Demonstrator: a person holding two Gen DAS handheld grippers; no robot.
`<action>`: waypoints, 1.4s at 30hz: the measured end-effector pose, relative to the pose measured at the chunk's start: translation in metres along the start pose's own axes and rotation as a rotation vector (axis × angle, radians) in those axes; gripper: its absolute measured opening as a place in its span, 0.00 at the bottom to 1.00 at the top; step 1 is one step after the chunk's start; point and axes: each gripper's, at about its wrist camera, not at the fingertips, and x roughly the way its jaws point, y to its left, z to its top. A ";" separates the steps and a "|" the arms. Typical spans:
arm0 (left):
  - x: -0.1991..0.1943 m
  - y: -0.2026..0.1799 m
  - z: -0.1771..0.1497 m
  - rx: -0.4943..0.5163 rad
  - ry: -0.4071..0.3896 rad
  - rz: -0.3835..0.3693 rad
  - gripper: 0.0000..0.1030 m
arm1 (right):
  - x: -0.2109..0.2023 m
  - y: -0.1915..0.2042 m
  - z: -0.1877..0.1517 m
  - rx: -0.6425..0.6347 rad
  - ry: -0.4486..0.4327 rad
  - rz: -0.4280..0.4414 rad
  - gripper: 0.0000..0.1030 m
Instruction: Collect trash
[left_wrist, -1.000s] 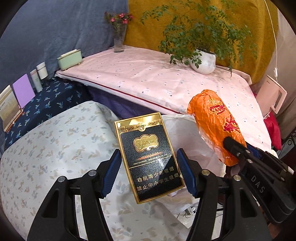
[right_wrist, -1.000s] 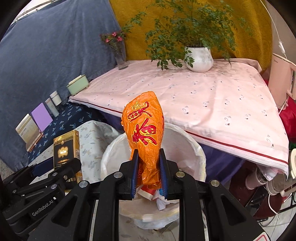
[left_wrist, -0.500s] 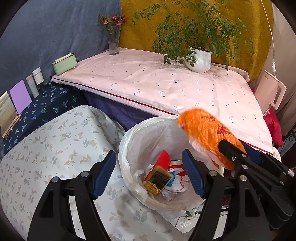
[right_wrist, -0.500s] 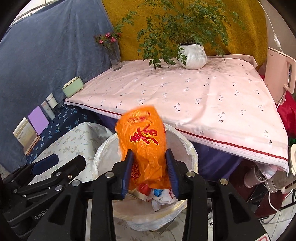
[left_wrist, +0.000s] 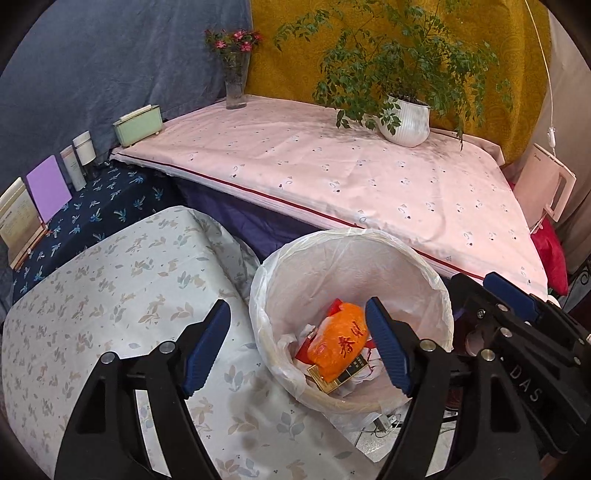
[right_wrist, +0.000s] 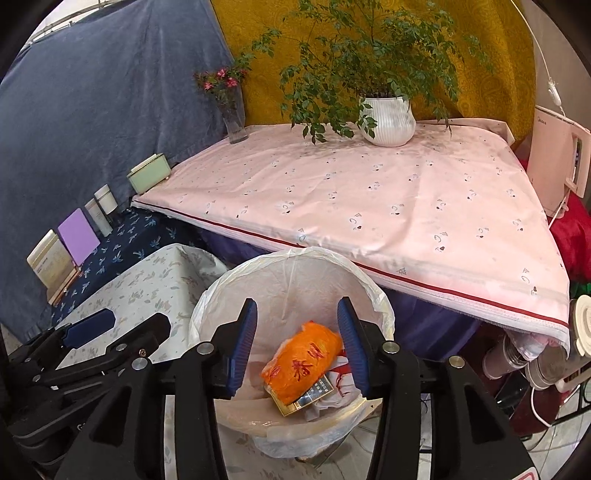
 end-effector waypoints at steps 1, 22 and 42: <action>-0.002 0.001 0.000 -0.002 -0.004 0.002 0.69 | -0.001 0.001 0.000 -0.004 -0.002 -0.002 0.46; -0.033 0.030 -0.020 -0.046 -0.033 0.043 0.74 | -0.028 0.022 -0.014 -0.058 -0.025 -0.035 0.62; -0.078 0.056 -0.060 -0.039 -0.092 0.149 0.90 | -0.060 0.040 -0.048 -0.110 -0.035 -0.082 0.82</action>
